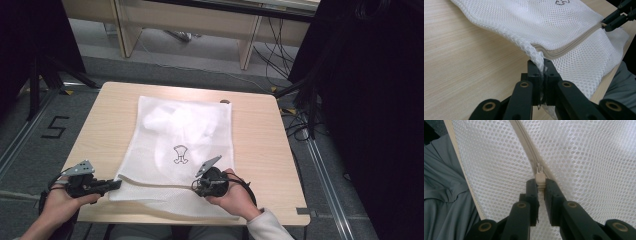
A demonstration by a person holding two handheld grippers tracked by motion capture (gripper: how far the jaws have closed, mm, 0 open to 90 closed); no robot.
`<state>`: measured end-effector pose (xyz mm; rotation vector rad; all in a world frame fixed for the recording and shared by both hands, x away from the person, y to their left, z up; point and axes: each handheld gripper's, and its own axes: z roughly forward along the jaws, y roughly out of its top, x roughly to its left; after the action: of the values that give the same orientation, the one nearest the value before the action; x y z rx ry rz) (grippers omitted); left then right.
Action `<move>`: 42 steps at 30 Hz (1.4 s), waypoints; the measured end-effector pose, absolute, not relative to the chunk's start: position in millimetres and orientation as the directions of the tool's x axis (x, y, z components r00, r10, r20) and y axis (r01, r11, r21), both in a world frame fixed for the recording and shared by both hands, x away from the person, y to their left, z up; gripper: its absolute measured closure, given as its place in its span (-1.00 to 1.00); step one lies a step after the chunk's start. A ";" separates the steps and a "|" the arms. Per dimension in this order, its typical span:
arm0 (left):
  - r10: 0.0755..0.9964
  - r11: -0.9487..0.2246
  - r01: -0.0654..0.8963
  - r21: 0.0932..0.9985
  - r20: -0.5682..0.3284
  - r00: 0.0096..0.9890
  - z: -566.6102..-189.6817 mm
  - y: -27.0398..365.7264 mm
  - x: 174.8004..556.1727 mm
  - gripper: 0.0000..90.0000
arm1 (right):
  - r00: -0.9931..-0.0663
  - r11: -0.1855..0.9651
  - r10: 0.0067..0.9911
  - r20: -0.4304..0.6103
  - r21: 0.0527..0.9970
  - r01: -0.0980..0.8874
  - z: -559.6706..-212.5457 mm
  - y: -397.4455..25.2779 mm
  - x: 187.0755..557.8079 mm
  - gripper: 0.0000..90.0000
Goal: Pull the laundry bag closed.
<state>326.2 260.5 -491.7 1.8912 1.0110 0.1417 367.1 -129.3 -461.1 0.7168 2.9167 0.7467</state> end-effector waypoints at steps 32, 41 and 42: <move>0.699 -0.206 0.589 0.781 -0.303 0.648 -491.0 260.9 326.1 0.90 | -0.879 0.763 0.471 0.072 0.467 0.447 -459.7 -143.0 365.6 0.83; 0.700 -0.206 0.588 0.782 -0.303 0.647 -491.0 261.0 326.0 0.90 | -0.875 0.760 0.480 0.069 0.466 0.453 -459.9 -145.6 364.8 0.83; 0.699 -0.204 0.590 0.781 -0.305 0.646 -490.9 261.1 325.9 0.90 | -0.875 0.763 0.480 0.060 0.463 0.450 -459.6 -146.1 364.8 0.83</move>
<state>325.9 261.1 -490.9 1.8931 1.0188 0.1417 364.8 -146.1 -459.6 0.7638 2.8912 0.7354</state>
